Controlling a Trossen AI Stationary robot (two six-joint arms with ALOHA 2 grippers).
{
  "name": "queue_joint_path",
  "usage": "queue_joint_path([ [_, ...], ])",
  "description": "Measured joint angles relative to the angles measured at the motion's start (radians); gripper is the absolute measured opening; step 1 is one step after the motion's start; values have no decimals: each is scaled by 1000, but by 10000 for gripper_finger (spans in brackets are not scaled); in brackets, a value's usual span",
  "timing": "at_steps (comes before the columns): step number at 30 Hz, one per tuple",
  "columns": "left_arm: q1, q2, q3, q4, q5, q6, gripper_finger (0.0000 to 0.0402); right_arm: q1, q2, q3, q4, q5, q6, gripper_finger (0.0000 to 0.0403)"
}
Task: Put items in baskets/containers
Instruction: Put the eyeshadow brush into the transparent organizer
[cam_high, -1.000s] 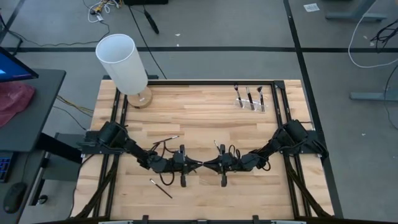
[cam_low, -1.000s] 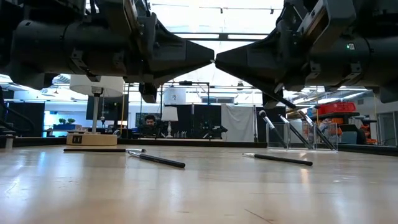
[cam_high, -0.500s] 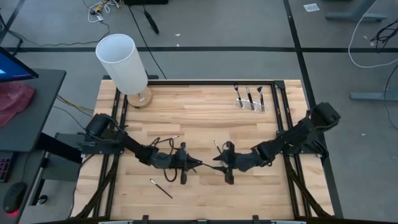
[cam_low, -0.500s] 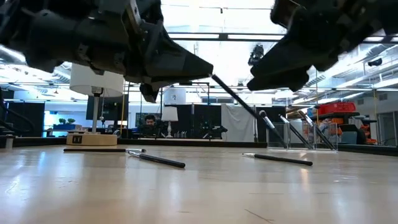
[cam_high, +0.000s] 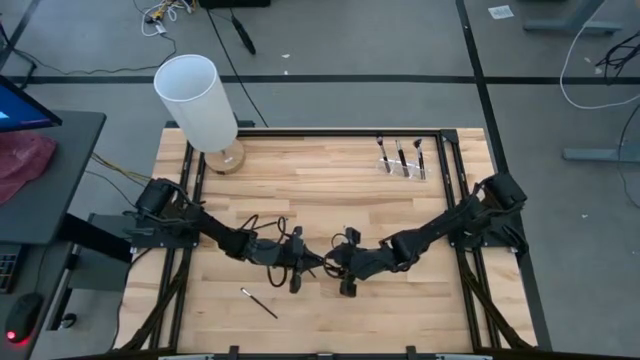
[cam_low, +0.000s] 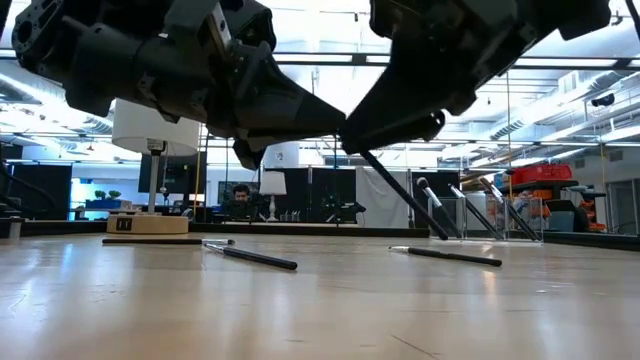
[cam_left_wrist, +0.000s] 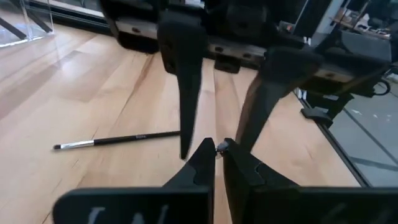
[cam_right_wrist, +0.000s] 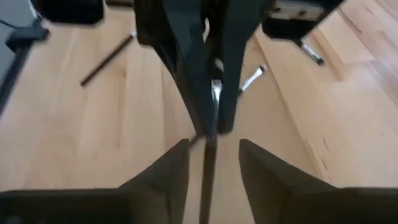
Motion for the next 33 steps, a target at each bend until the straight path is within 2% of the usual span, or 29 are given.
queue_joint_path([
  [9,-1,0,0,23,-6,3,18,0,1,0,5,-13,-1,20],
  [11,-1,1,0,23,-14,3,26,1,1,-1,5,-1,0,13],
  [15,1,-44,-1,-23,12,31,70,26,-15,-41,8,120,48,14],
  [19,-4,-157,1,-205,47,34,128,65,-83,-133,-11,274,161,9],
  [22,-8,-216,1,-371,23,33,163,88,-205,-205,-4,404,222,9],
  [25,-28,-230,-1,-431,-111,28,184,96,-359,-266,-22,506,211,9],
  [29,-68,-211,-3,-440,-251,26,191,58,-574,-303,-37,636,63,9],
  [33,-92,-183,-4,-427,-326,15,186,-50,-758,-350,-20,648,-142,9],
])
